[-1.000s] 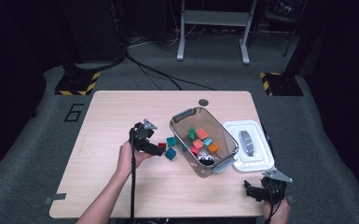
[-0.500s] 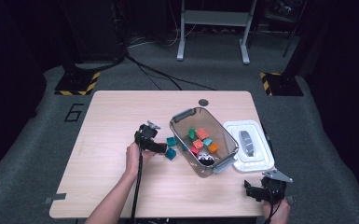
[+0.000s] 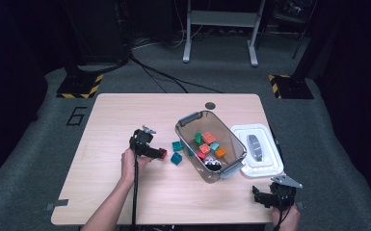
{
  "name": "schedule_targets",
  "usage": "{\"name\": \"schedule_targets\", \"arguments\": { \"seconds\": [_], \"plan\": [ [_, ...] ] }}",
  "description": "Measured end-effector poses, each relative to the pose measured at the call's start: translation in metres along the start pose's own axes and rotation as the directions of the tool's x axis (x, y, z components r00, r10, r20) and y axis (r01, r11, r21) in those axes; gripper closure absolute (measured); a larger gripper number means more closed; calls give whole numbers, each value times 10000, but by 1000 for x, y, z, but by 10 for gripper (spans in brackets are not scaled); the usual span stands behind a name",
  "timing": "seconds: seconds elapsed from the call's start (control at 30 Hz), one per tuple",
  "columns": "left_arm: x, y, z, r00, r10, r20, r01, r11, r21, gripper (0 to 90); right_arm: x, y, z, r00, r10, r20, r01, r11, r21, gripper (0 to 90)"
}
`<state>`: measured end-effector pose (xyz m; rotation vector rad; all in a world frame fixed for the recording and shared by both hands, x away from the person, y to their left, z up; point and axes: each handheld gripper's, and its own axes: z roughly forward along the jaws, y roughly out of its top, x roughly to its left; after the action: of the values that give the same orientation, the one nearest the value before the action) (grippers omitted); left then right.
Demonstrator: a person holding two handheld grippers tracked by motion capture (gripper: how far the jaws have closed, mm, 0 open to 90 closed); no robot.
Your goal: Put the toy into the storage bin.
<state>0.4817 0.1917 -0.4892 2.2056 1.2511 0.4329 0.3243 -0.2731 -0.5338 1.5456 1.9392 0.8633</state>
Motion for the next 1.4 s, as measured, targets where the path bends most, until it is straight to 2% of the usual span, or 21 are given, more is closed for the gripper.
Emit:
{"name": "schedule_targets", "arguments": {
  "seconds": [0.07,0.23,0.27,0.3,0.33,0.4,0.47,0.53,0.57,0.67,0.73,0.8,0.9,0.97,1.4],
  "plan": [
    [-4,1,1,9997,117,223,-119,9999,81,3,1,0,0,10000,81,9,-81,10000,28,7],
    [-14,2,9,9985,393,374,-398,9991,118,25,0,0,0,10000,9,1,-9,10000,-1,7],
    [-15,2,10,9972,466,585,-469,9989,44,96,0,0,0,10000,53,6,-53,10000,16,7],
    [-16,2,10,9972,516,542,-518,9986,36,184,0,0,0,10000,1,1,-1,10000,-2,7],
    [-17,3,9,9974,589,420,-594,9982,103,215,0,0,0,10000,43,4,-43,10000,10,7],
    [-18,3,10,9957,651,659,-659,9978,109,291,0,0,0,10000,39,4,-39,10000,12,7],
    [-19,2,11,9965,669,504,-679,9975,180,356,0,0,0,10000,41,4,-41,10000,12,7],
    [-17,1,12,9962,620,607,-627,9980,91,426,1,0,-1,9999,167,-2,-167,9998,74,7],
    [-17,1,12,9960,643,615,-649,9979,73,478,0,0,0,10000,36,3,-36,10000,9,7],
    [-14,-1,12,9959,477,769,-481,9988,39,538,0,0,0,10000,41,5,-41,10000,9,7],
    [-12,-3,12,9957,510,779,-515,9987,40,570,0,0,0,10000,45,7,-45,10000,12,7],
    [-11,-4,13,9959,479,771,-480,9988,-8,584,0,0,0,10000,51,9,-51,10000,17,7],
    [-11,-4,11,9946,624,833,-631,9980,57,592,0,0,0,10000,39,4,-39,10000,10,7],
    [-10,-4,10,9935,505,1022,-496,9987,-115,593,1,0,0,10000,74,4,-74,10000,24,7],
    [-12,7,-26,9871,886,1332,-797,9943,-708,594,0,0,0,10000,32,0,-32,10000,11,7]
  ]
}}
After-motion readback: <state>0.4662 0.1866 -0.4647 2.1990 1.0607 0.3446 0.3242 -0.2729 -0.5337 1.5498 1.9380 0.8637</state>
